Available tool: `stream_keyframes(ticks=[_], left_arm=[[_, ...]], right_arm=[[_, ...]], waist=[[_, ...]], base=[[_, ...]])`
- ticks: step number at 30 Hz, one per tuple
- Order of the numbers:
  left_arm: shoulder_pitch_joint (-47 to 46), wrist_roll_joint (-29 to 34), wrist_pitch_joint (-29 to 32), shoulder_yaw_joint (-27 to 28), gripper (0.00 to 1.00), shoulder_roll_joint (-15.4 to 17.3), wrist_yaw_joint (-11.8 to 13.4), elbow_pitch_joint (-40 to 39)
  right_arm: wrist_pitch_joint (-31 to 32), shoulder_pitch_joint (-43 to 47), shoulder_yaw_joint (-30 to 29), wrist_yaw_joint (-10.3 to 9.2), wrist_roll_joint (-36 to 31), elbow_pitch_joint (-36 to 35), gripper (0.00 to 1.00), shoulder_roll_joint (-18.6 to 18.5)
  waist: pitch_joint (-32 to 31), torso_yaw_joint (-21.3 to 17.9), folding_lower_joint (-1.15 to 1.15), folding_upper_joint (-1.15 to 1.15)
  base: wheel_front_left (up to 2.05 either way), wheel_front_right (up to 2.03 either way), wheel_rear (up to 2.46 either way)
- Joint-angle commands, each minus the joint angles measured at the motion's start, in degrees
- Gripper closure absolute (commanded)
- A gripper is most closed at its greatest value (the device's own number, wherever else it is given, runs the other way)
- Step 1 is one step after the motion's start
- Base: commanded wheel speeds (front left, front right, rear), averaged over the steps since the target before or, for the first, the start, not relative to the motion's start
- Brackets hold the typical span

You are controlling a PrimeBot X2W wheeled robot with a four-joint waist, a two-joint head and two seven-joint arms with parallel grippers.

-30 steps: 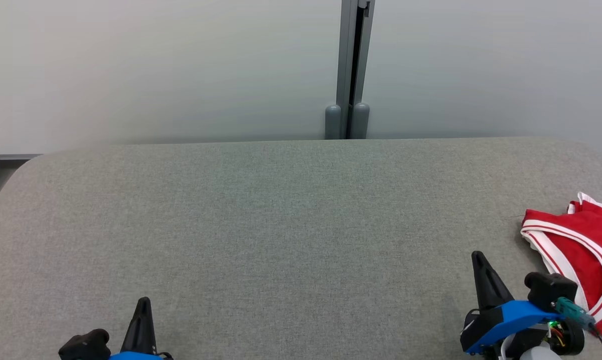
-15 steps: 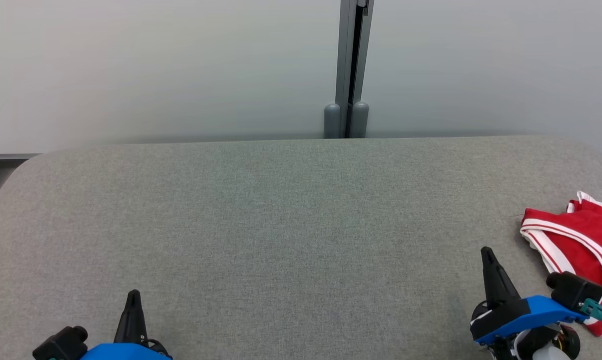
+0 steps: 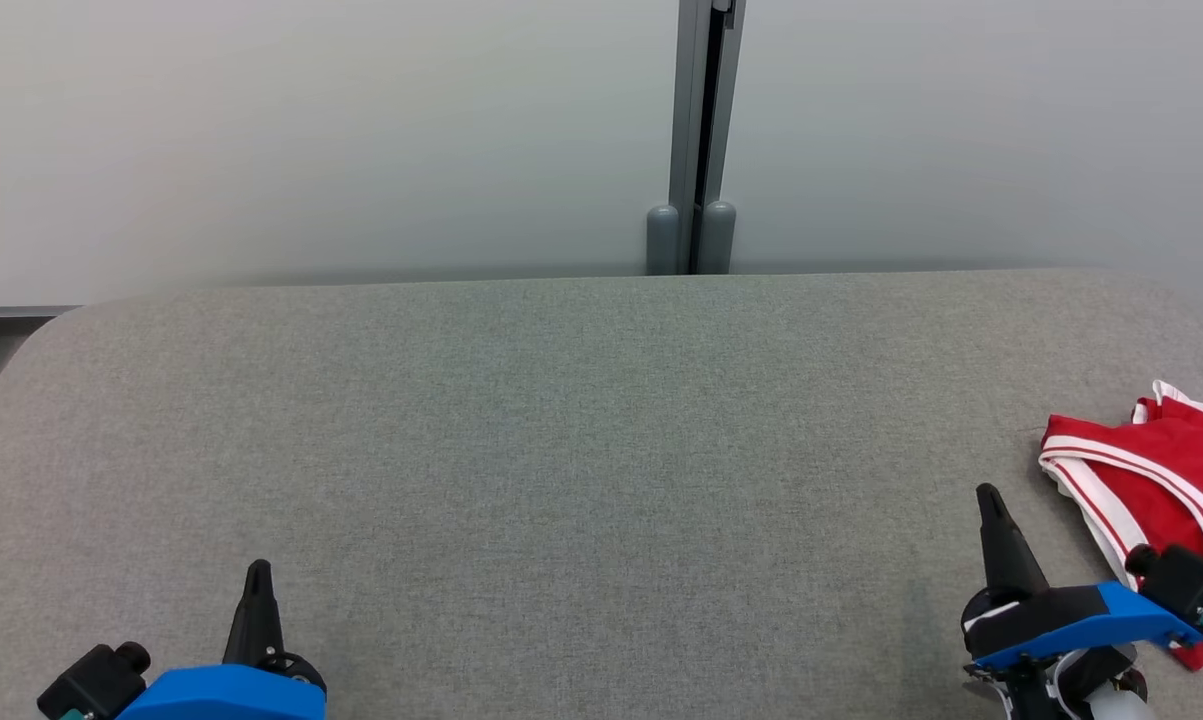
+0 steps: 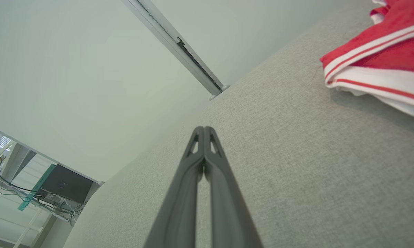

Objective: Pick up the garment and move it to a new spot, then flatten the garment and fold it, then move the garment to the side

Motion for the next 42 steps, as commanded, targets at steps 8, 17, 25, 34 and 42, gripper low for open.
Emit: stream_keyframes(ticks=[8, 17, 25, 34, 42], left_arm=[[-2.21, -7.01, 1.84, 0.85, 1.00, 0.03, 0.03, -2.02], [-2.72, -12.82, 3.46, 1.23, 1.00, 0.01, 0.03, -3.02], [-3.08, -17.64, 4.75, 1.53, 1.00, -0.01, 0.04, -3.85], [-3.44, -22.58, 6.11, 1.95, 1.00, -0.03, 0.04, -4.68], [-3.78, -26.66, 7.21, 2.29, 1.00, -0.05, 0.05, -5.39]], right_arm=[[1.85, 0.37, -0.60, 0.02, 7.86, -2.40, 1.00, -0.43], [3.47, 0.67, -1.03, 0.02, 14.25, -3.58, 1.00, -0.48], [4.74, 1.04, -1.41, 0.02, 19.55, -4.59, 1.00, -0.52], [6.13, 1.42, -1.75, 0.02, 24.95, -5.61, 1.00, -0.56], [7.23, 1.74, -2.04, 0.02, 29.48, -6.42, 1.00, -0.60]], waist=[[0.10, -0.08, 0.00, 0.00], [0.20, -0.16, 0.00, 0.00], [0.29, -0.24, 0.00, 0.00], [0.39, -0.32, 0.00, 0.00], [0.48, -0.40, 0.00, 0.01]], base=[[0.00, 0.00, 0.00], [0.00, 0.00, 0.00], [0.00, 0.00, 0.00], [0.00, 0.00, 0.00], [0.00, 0.00, 0.00]])
